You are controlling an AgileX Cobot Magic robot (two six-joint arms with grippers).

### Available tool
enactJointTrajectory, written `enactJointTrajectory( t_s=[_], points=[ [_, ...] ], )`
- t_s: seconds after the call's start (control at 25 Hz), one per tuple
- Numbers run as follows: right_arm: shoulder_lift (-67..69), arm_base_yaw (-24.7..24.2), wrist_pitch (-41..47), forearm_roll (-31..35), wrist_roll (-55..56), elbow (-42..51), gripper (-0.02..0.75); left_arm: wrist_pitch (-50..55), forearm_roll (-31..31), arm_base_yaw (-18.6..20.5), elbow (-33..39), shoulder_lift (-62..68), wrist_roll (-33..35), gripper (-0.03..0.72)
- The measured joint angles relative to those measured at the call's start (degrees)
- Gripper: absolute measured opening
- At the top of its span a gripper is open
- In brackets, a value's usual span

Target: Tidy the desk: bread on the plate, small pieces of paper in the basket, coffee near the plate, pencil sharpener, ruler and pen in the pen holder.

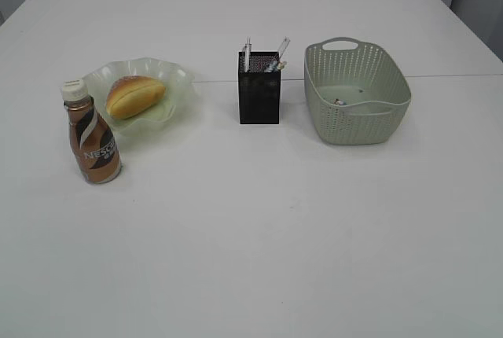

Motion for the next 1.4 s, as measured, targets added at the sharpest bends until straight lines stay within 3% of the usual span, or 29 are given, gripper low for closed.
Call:
enactJointTrajectory(
  t_s=[0.52, 1.4],
  points=[
    [-8.36, 0.00, 2.23, 9.26, -10.05, 10.94, 0.414, -0.24, 0.00, 0.00, 0.00, 0.00, 0.13, 0.245],
    [-8.36, 0.00, 1.80, 8.76, -14.66, 11.18, 0.414, -0.32, 1.92, 0.00, 0.09, 0.00, -1.99, 0.244]
  ],
)
